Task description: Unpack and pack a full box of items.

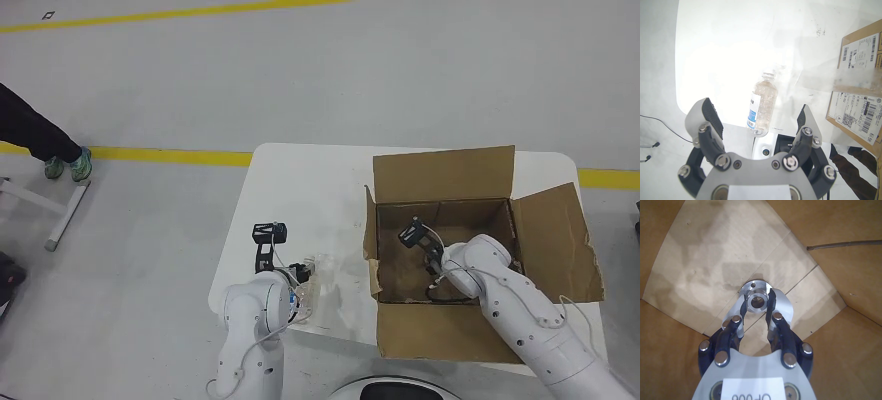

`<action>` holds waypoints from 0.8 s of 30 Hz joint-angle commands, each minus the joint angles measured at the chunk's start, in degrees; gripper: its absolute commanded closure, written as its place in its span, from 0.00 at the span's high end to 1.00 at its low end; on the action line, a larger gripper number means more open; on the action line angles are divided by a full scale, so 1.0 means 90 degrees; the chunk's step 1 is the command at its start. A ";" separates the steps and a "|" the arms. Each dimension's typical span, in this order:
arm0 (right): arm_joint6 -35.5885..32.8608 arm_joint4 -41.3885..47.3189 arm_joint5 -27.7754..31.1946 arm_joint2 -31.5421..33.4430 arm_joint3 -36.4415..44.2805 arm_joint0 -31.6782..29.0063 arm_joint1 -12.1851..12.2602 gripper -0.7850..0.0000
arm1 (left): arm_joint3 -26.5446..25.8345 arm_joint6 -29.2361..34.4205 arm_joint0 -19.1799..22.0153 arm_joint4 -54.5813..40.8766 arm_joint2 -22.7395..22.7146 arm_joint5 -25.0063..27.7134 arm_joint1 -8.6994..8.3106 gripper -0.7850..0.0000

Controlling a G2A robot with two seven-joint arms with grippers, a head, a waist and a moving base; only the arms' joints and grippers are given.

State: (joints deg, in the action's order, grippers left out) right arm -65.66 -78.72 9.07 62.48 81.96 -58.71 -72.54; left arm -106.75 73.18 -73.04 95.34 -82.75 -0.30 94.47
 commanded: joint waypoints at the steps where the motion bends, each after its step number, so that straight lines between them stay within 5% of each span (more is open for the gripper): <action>1: 0.0003 -0.0006 0.0000 -0.0007 -0.0024 0.0010 -0.0004 0.31 | 0.0000 0.0000 0.0000 0.0000 0.0000 0.0000 0.0000 1.00; 10: 0.0027 0.0011 0.0001 -0.0005 -0.0110 0.0042 -0.0021 0.26 | 0.0000 0.0000 0.0000 0.0000 0.0000 0.0000 0.0000 1.00; 14: 0.0038 0.0018 0.0007 -0.0005 -0.0146 0.0052 -0.0027 0.14 | 0.0000 0.0000 0.0000 0.0000 0.0000 0.0000 0.0000 1.00; 16: 0.0049 0.0007 0.0012 -0.0011 -0.0154 0.0058 -0.0030 0.00 | 0.0000 0.0000 0.0000 0.0000 0.0000 0.0000 0.0000 1.00; 24: 0.0169 0.0209 0.0047 0.0249 0.0176 -0.0021 0.0001 0.00 | 0.0000 0.0000 0.0000 0.0000 0.0000 0.0000 0.0000 1.00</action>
State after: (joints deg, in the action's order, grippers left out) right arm -64.23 -77.36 9.27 64.13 82.77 -58.64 -72.63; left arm -106.75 73.18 -73.04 95.34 -82.75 -0.30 94.47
